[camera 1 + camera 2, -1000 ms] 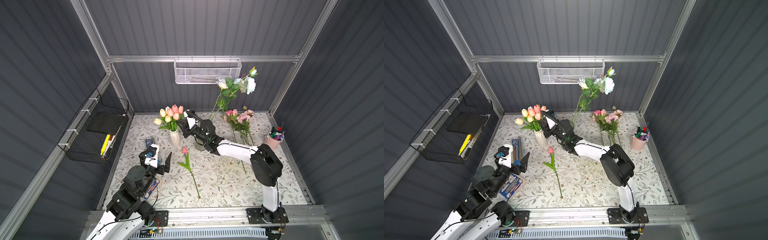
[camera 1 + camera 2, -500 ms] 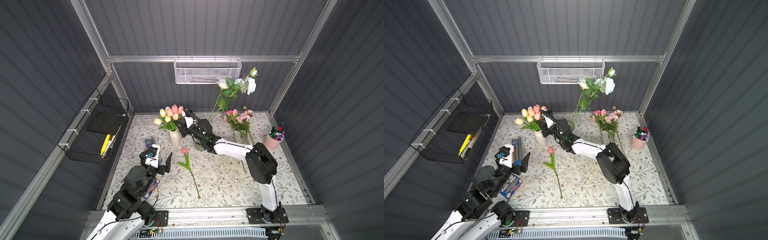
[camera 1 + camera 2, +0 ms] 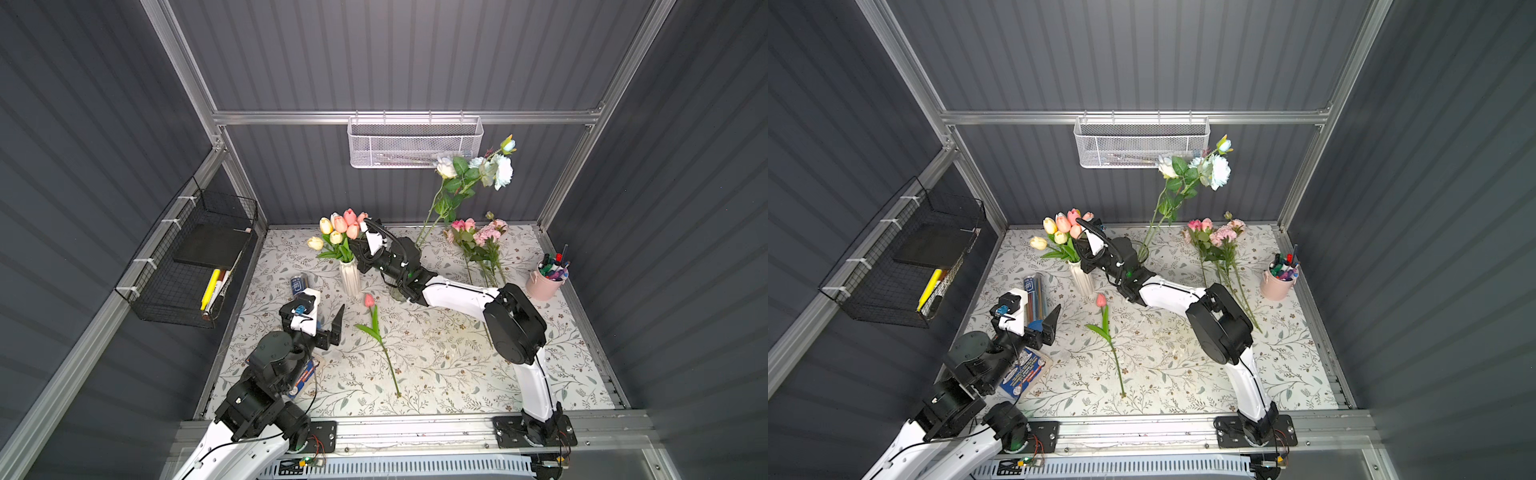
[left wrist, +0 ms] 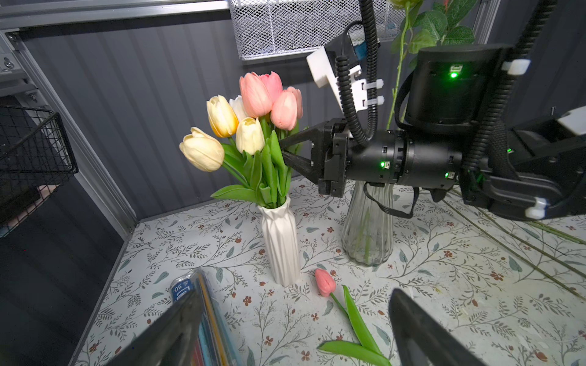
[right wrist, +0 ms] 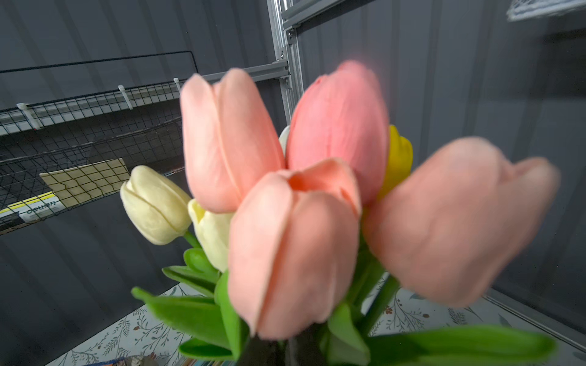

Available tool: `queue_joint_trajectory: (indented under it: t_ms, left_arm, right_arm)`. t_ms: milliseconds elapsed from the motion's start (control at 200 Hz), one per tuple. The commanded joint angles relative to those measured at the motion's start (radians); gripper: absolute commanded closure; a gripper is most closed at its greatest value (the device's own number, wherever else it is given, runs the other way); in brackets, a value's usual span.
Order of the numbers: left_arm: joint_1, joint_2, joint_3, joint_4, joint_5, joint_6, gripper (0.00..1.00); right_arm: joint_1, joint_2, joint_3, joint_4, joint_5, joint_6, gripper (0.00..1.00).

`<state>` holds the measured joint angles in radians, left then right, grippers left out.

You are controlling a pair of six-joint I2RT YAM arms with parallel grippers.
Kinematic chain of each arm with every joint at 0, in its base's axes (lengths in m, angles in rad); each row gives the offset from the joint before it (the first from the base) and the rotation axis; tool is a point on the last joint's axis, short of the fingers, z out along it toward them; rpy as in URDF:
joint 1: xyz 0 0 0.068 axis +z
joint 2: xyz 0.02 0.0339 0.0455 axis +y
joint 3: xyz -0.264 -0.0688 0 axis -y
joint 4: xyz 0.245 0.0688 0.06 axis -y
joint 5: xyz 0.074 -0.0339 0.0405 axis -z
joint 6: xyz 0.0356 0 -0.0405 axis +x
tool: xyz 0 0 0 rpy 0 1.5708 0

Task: Pick out pink flowers from the vase
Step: Pick up the flower from the vase.

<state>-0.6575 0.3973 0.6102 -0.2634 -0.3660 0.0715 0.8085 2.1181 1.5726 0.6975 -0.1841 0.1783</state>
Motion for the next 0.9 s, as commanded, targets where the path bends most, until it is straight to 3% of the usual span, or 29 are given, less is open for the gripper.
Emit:
queue_joint_trajectory:
  t_ms: [0,895]
  left_arm:
    - [0.004,-0.005,-0.008,0.021,0.009,0.014,0.06]
    - [0.004,-0.008,0.004,0.001,-0.004,0.01,0.07]
  right_arm:
    - [0.001,0.008,0.002,0.039,-0.033,0.003,0.98]
    - [0.004,-0.211,-0.005,-0.034,-0.06,-0.15,1.0]
